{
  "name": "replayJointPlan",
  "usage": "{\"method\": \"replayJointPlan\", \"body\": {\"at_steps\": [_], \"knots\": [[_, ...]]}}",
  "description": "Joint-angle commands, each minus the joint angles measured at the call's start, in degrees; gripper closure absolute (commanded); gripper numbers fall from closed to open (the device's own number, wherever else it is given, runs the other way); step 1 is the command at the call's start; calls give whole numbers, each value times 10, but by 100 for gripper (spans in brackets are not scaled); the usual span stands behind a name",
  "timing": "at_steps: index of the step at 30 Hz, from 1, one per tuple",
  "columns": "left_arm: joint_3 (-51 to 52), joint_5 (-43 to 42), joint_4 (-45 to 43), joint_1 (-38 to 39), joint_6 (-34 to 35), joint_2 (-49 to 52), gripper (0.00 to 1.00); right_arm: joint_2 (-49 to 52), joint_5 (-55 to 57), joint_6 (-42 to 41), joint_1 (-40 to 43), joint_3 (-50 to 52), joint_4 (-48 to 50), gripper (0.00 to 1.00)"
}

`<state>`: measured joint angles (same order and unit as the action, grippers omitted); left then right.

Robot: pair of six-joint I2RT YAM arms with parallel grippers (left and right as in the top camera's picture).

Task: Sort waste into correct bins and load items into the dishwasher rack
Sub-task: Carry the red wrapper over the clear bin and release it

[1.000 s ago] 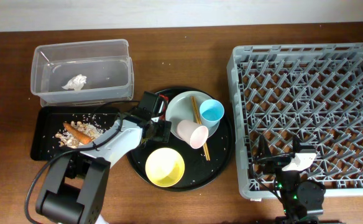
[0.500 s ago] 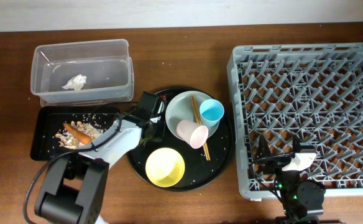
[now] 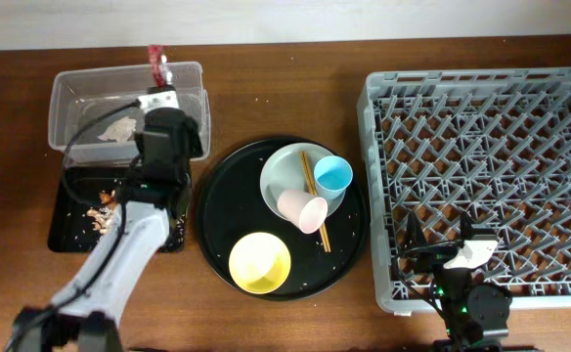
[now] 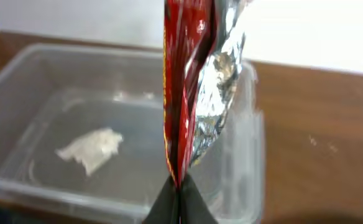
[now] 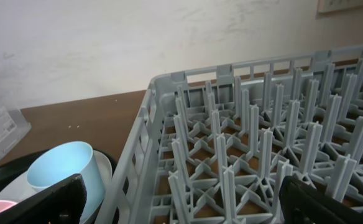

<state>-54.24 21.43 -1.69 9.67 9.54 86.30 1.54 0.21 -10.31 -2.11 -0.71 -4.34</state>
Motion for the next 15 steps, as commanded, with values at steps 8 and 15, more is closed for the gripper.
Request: {"method": "replayJointPlan", "body": {"at_steps": [8,15], "knots": [[-2,-67,-84,-106,0,131,60,-3,5,-1,3,4,-2,2],[-2,-71,-24,-106,0,84,62,-3,5,-1,3,4,-2,2]]}}
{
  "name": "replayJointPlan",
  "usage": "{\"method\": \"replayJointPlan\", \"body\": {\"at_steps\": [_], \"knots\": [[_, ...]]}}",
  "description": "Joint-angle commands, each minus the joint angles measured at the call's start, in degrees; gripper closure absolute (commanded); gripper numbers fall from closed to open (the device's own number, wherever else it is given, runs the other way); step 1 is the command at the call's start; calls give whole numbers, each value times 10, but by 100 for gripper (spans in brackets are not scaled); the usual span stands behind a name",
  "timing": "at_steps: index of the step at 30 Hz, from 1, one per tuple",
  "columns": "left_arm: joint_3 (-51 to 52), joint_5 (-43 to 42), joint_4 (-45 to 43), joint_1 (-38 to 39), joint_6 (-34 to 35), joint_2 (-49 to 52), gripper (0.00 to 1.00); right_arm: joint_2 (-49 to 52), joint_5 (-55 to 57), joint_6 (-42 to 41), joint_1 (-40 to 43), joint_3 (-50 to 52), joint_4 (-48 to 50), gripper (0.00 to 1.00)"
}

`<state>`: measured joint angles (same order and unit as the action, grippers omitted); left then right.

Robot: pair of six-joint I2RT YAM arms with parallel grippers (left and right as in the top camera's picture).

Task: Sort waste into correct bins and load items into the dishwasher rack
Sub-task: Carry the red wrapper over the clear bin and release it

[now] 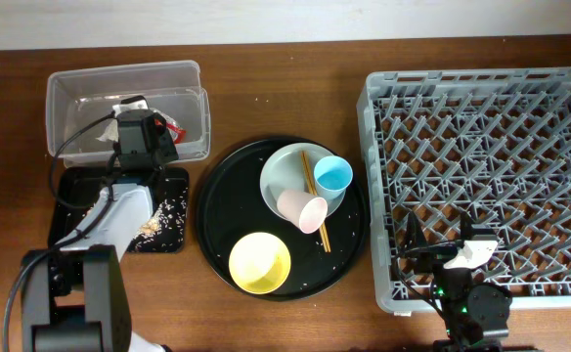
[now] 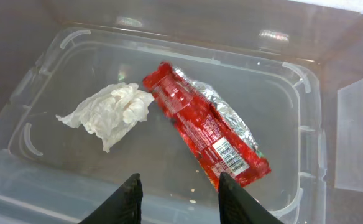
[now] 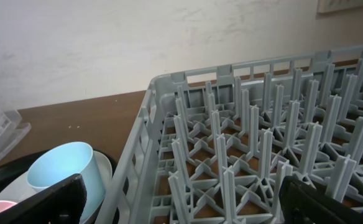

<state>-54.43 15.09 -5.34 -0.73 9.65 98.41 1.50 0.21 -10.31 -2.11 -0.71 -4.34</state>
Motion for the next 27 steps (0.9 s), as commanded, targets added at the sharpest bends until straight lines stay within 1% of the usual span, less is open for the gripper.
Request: {"method": "replayJointPlan", "body": {"at_steps": [1,3,4,5,6,7,8,9,11,12,13,14,15,16,17,18,19,20,21,22,23,24,25,26,27], "knots": [[0,-8,14,-2,-1,-56,62,-3,5,-1,3,4,-2,2],[-1,-9,11,-2,-1,-92,62,-3,5,0,3,4,-2,2],[0,-24,14,-2,-1,-110,61,-3,5,-1,3,4,-2,2],[-1,-61,21,-1,-1,-130,61,-3,5,-1,3,4,-2,2],[-1,-142,42,-1,-1,-162,57,-3,5,-1,3,4,-2,2],[-1,-224,70,2,-1,-190,57,-3,5,-1,3,4,-2,2],[0,-301,108,12,0,-216,54,-3,5,-1,3,4,-2,2],[0,-326,146,30,0,-229,53,-3,5,-1,3,4,-2,2],[0,-323,232,90,-1,-232,50,-3,5,-1,3,4,-2,2],[0,-303,268,122,-1,-232,45,-3,5,-1,3,4,-2,2],[0,-283,291,155,-1,-232,39,-3,5,-1,3,4,-2,2],[0,-270,299,176,-1,-232,37,-3,5,-1,3,4,-2,2],[0,-224,304,197,-1,-232,37,-3,5,-1,3,4,-2,2],[0,-190,303,202,-1,-232,37,-3,5,-1,3,4,-2,2],[0,-184,298,197,-1,-232,37,-3,5,-1,3,4,-2,2],[-2,-192,288,188,-1,-232,45,-3,5,-1,3,4,-2,2],[-26,-226,292,162,-1,-232,49,-3,5,-1,3,4,-2,1],[-64,-261,316,136,-1,-231,50,-3,5,-1,3,4,-2,2],[-139,-296,364,96,-1,-221,50,-3,5,-1,3,4,-2,2],[-235,-308,421,60,-4,-195,50,-3,5,-1,3,4,-2,2],[-369,-308,502,27,-17,-141,51,-3,5,-1,3,4,-2,2],[-511,-306,593,6,-36,-70,52,-3,5,-1,3,4,-2,2],[-668,-301,685,-10,-45,28,53,-3,5,-1,3,4,-2,2],[-798,-288,749,-20,-46,123,54,-3,5,-1,3,4,-2,2],[-907,-273,809,-32,-46,230,57,-3,5,-1,3,4,-2,2]]}}
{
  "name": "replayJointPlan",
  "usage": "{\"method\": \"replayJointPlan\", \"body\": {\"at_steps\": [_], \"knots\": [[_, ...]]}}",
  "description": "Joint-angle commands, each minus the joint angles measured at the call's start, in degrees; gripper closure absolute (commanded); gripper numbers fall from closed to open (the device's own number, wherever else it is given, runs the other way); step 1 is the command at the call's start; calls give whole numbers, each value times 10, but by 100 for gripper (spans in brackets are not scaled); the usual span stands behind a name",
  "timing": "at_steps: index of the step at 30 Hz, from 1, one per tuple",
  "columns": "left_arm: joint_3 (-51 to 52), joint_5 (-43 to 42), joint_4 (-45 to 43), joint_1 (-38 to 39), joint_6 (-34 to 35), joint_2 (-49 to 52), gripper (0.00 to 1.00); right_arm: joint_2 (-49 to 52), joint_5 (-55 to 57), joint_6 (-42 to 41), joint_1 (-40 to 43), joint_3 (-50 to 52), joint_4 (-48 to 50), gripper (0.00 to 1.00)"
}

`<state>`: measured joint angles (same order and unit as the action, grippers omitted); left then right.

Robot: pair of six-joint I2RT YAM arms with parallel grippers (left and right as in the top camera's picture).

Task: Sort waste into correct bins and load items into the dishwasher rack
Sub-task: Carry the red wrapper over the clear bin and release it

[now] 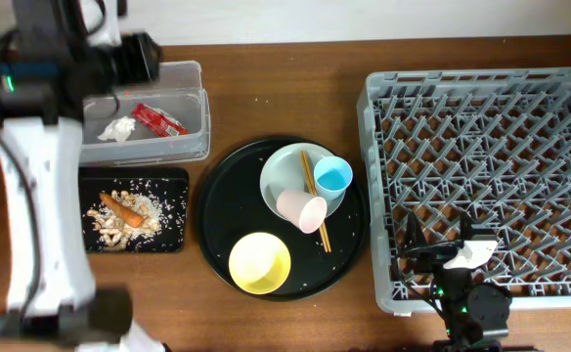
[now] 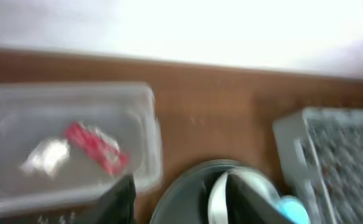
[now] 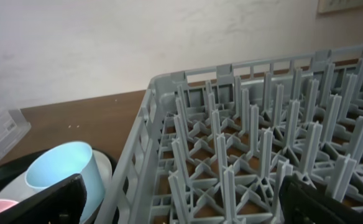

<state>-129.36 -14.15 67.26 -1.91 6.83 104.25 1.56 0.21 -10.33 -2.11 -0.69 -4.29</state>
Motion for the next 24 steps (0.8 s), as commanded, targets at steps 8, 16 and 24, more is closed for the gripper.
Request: {"method": "replayJointPlan", "body": {"at_steps": [8,16,24], "knots": [[-186,140,226,-35,-18,459,100,-3,5,0,3,4,-3,2],[-186,139,174,-34,-17,504,99,-3,5,0,3,4,-3,2],[-186,140,232,-35,-18,511,99,-3,5,0,3,4,-3,2]]}}
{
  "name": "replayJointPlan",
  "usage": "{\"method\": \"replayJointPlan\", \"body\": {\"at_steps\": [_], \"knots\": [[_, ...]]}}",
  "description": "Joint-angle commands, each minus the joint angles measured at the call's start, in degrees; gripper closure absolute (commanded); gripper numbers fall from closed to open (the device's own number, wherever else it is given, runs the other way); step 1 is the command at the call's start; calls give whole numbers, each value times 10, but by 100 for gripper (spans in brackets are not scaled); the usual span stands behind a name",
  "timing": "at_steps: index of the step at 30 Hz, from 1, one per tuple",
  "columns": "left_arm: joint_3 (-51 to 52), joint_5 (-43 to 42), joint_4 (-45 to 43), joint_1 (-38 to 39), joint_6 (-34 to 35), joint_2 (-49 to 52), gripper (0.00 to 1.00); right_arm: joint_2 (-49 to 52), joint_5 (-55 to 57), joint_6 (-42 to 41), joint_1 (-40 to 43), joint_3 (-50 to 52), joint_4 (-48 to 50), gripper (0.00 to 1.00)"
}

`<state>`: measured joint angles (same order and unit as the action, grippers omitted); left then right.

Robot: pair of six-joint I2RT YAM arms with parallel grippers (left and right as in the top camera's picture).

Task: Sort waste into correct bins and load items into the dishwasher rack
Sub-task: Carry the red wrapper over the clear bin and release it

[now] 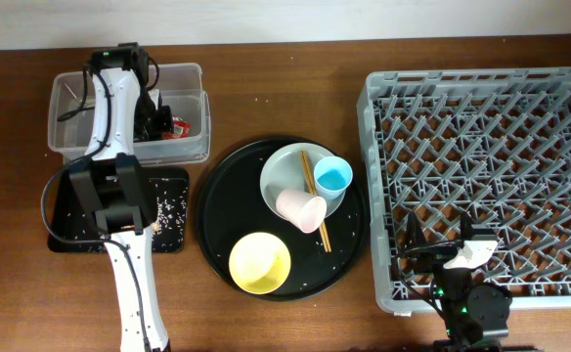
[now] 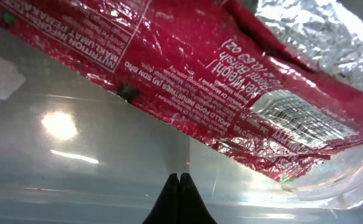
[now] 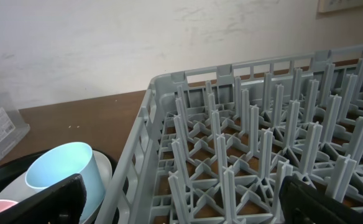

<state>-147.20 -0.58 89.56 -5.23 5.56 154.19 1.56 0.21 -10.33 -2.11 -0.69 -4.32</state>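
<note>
A red foil wrapper [image 2: 188, 81] lies in the clear bin [image 1: 63, 86], with a white tissue at its left. My left gripper [image 2: 179, 182] is low inside the bin, shut, its tips just short of the wrapper with nothing between them. In the overhead view the left gripper [image 1: 156, 121] sits beside the wrapper [image 1: 176, 125]. On the round black tray [image 1: 207, 230] stand a pale plate [image 1: 284, 168], a blue cup [image 1: 332, 177], a pink cup [image 1: 302, 209], chopsticks [image 1: 317, 210] and a yellow bowl [image 1: 260, 262]. My right gripper [image 3: 181, 202] is open over the grey rack [image 1: 481, 166].
A black square tray [image 1: 70, 235] with food scraps lies in front of the clear bin, partly under my left arm. The rack's front-left corner [image 3: 163, 84] is just ahead of the right gripper, and the blue cup [image 3: 63, 168] shows to its left.
My left gripper was open and high, looking down on the bin and round tray. Now it is shut and low in the bin, close to the wrapper. The right arm has not moved.
My left gripper was shut on the red wrapper above the clear bin. Then it was open and the wrapper lay in the bin beside the tissue. Then the gripper was high over the table, still open. Now it is down in the bin, shut and empty.
</note>
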Motion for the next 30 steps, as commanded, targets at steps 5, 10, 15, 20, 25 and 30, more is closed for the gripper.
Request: {"method": "replayJointPlan", "body": {"at_steps": [5,10,15,20,25,30], "knots": [[-8,19,33,-2,-5,12,100,-3,5,0,3,4,-2,2],[-8,19,51,-2,-5,12,100,-3,5,0,3,4,-2,2],[-7,19,72,-2,-5,12,99,-3,5,0,3,4,-2,2],[13,19,72,-2,-1,12,100,-3,5,0,3,4,-2,2],[13,19,72,-2,-1,12,99,-3,5,0,3,4,-2,2],[27,19,72,-2,0,12,100,-3,5,0,3,4,-2,2]]}}
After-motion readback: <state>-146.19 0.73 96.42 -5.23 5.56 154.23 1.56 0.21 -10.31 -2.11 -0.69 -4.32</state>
